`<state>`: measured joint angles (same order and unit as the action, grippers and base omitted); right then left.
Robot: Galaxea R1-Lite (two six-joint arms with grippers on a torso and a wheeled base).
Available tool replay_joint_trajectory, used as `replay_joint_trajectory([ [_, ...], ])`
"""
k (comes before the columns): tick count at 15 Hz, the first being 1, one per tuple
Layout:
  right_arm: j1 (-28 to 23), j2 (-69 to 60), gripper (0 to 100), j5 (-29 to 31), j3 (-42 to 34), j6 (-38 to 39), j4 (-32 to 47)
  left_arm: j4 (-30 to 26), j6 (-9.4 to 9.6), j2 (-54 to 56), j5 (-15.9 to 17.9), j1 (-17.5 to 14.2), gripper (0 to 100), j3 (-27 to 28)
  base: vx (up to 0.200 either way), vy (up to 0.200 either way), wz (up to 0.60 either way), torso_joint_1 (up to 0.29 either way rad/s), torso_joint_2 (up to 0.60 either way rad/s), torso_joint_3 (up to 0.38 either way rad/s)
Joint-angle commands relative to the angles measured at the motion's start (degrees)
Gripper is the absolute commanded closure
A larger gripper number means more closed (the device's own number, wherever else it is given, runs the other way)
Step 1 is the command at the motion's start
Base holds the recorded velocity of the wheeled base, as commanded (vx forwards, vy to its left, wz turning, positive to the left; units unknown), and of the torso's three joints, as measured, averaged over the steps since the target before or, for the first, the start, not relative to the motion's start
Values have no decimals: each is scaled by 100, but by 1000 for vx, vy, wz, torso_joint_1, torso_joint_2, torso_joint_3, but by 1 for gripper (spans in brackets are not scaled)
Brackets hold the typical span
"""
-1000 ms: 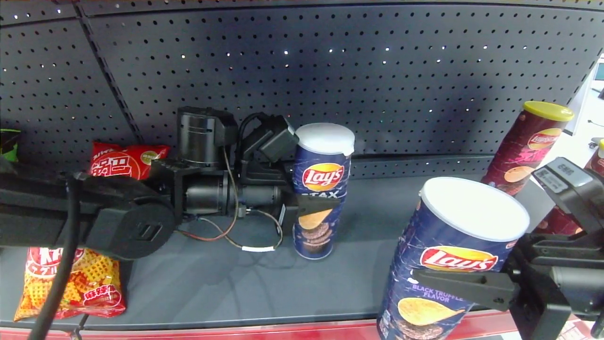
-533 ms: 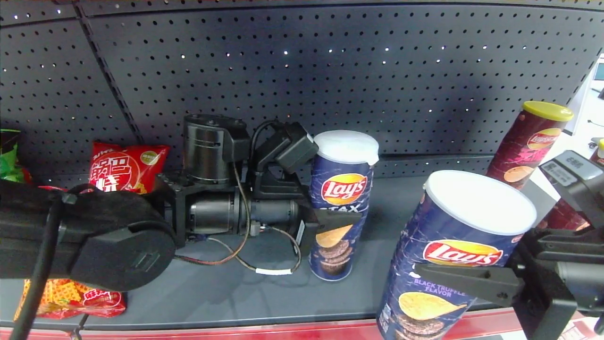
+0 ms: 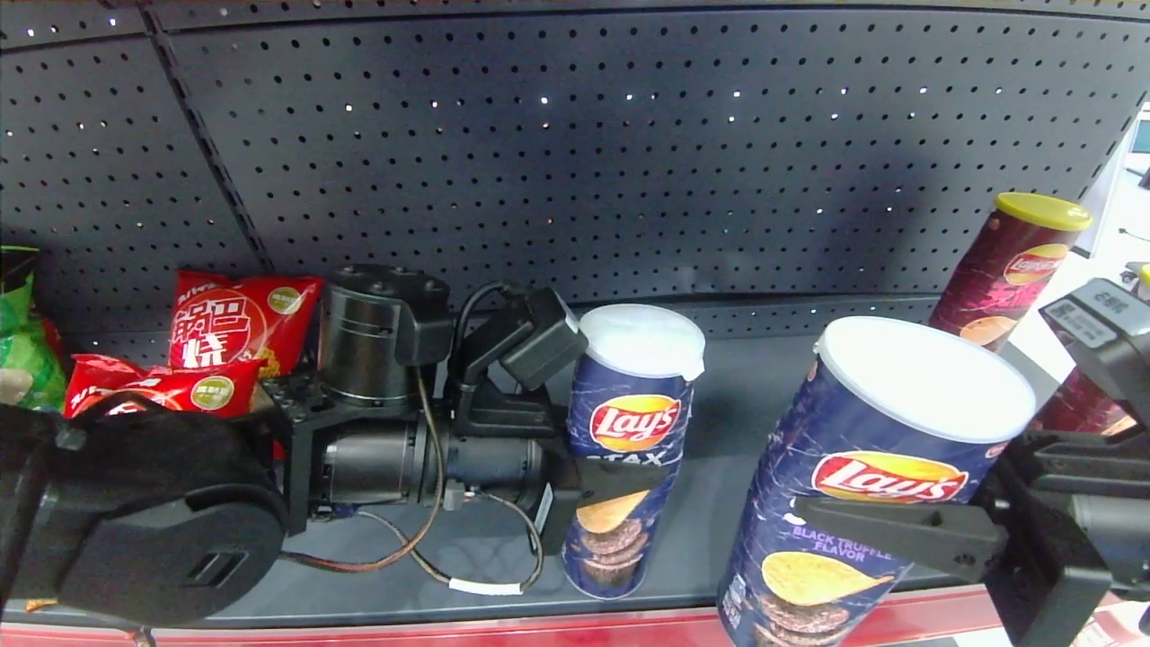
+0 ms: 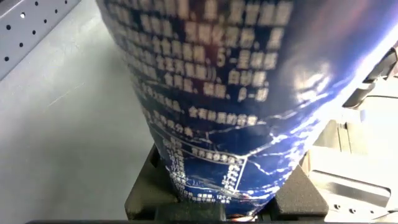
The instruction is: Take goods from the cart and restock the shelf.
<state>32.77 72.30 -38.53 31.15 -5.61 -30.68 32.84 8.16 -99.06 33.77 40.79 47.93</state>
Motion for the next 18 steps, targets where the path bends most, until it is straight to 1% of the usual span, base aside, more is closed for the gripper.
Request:
replay_joint_trajectory([
  [1, 1, -14, 100, 4, 5, -2, -8, 3, 11, -17, -2, -36, 100, -21, 0, 0, 0, 0, 0, 0],
  [5, 1, -6, 100, -5, 14, -2, -8, 3, 37, -70, 7, -141, 100, 5, 0, 0, 0, 0, 0, 0],
  [8, 1, 3, 100, -5, 5, -2, -25, 144, 37, -201, 7, -308, 100, 137, 0, 0, 0, 0, 0, 0],
  [12, 1, 47, 100, -5, 23, -2, -25, 144, 37, -210, 16, -308, 100, 129, 0, 0, 0, 0, 0, 0],
  [15, 1, 73, 100, -5, 23, 16, -34, 144, 37, -175, 7, -291, 100, 23, 0, 0, 0, 0, 0, 0],
  [16, 1, 82, 100, -5, 23, 16, -34, 144, 37, -149, 16, -300, 0, -47, 0, 0, 0, 0, 0, 0],
  [18, 1, 100, 100, -5, 23, 16, -34, 152, 37, -43, 16, -326, 0, -232, 0, 0, 0, 0, 0, 0],
])
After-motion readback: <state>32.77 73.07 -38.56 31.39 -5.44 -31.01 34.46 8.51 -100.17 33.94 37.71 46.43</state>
